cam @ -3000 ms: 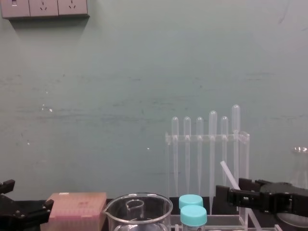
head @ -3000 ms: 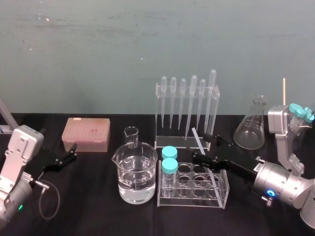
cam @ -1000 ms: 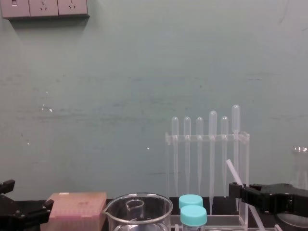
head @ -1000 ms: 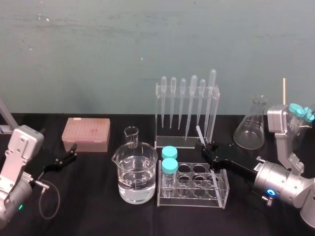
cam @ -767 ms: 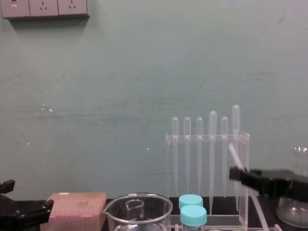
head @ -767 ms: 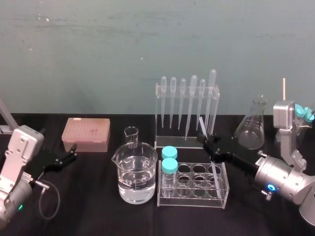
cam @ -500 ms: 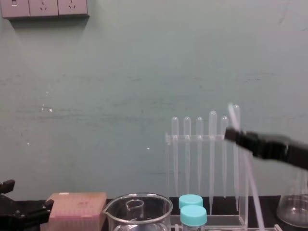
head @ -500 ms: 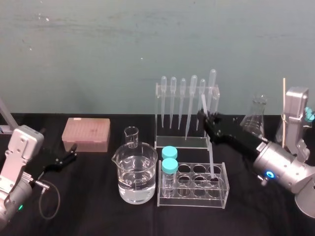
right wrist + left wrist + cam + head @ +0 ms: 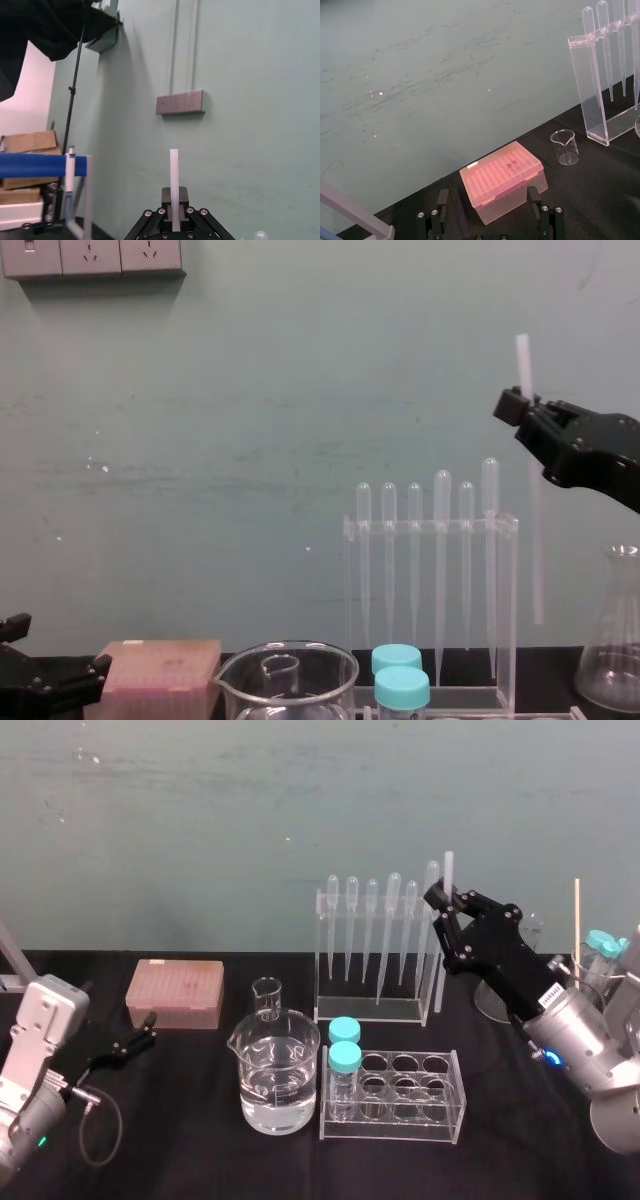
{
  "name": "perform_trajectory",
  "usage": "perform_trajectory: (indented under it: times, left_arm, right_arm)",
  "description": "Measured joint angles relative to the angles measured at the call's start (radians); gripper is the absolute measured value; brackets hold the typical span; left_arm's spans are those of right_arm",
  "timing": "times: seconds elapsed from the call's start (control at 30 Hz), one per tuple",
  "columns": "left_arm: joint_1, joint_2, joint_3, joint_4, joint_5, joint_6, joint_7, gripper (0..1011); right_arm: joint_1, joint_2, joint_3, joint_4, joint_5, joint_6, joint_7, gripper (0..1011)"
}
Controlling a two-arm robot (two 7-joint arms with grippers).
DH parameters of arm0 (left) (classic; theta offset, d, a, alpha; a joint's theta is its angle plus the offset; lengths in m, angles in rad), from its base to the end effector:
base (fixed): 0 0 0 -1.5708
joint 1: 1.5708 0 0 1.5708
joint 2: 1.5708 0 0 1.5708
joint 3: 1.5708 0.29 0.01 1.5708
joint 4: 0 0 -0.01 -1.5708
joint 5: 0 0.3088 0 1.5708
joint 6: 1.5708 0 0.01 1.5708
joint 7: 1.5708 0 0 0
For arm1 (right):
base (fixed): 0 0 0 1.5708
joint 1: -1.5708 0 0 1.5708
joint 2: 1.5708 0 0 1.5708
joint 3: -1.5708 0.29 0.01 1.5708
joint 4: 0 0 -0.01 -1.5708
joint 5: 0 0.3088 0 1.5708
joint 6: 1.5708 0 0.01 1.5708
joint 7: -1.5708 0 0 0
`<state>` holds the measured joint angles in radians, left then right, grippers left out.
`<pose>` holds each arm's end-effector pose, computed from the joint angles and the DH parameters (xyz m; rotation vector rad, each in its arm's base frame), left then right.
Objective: Pick up the stirring rod with one hand, then place it down.
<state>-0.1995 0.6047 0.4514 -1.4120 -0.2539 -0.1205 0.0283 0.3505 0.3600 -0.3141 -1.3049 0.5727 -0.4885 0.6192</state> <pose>0.3581 0.0827 -0.3023 0.3045 -0.2850 1.2480 0.4154 -0.0448 -0.2617 0.3790 -0.3342 -0.7830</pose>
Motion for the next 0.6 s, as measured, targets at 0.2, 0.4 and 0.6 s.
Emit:
perform_trajectory:
  times: [0.2,0.4,0.6]
  left_arm:
    - [0.000,0.000,0.000,0.000,0.000,0.000,0.000,1000]
    - [0.000,0.000,0.000,0.000,0.000,0.000,0.000,1000]
    - [0.000,0.000,0.000,0.000,0.000,0.000,0.000,1000]
  right_arm:
    - [-0.010,-0.017,0.022,0.051,-0.003,-0.083,0.034,72]
    - [-0.016,-0.023,0.034,0.083,0.023,-0.046,0.052,72]
    - [-0.018,-0.023,0.037,0.088,0.024,-0.026,0.051,72]
